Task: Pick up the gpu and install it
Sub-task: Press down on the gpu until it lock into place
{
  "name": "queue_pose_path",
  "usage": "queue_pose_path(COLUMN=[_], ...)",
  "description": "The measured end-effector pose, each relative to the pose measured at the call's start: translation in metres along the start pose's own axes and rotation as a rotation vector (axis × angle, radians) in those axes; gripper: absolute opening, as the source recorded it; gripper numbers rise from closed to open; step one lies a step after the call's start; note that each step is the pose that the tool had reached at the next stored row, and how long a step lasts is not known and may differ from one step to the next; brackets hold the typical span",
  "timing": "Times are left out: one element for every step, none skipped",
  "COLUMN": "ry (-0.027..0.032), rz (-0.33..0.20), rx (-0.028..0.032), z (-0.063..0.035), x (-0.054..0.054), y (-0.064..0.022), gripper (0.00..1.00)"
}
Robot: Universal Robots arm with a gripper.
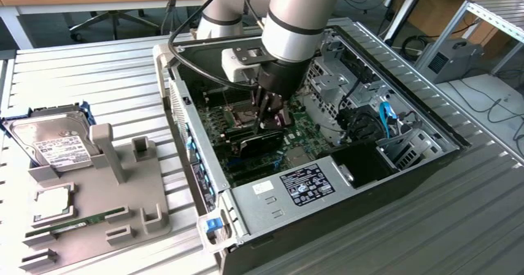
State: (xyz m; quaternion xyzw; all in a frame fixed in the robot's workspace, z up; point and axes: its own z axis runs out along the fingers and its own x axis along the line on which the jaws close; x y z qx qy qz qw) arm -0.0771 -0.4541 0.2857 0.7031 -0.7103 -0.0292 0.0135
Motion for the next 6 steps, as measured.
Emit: queue_pose_path(ry=[0.0000, -0.0001, 0.0002, 0.0002, 0.0002, 0.0002], rz=[0.000, 0.000, 0.000, 0.000, 0.000, 0.000], rx=[0.0000, 0.0000, -0.0001, -0.0001, -0.0001, -0.0001], z=[0.0000, 0.0000, -0.0001, -0.0001, -0.0001, -0.0001], x=[0.0000, 0.0000, 0.0000, 0.0000, 0.0000, 0.0000], y=[0.0000, -0.0001, 0.0000, 0.0000, 0.0000, 0.0000], gripper=[0.11, 0.11, 0.11, 0.11, 0.11, 0.11])
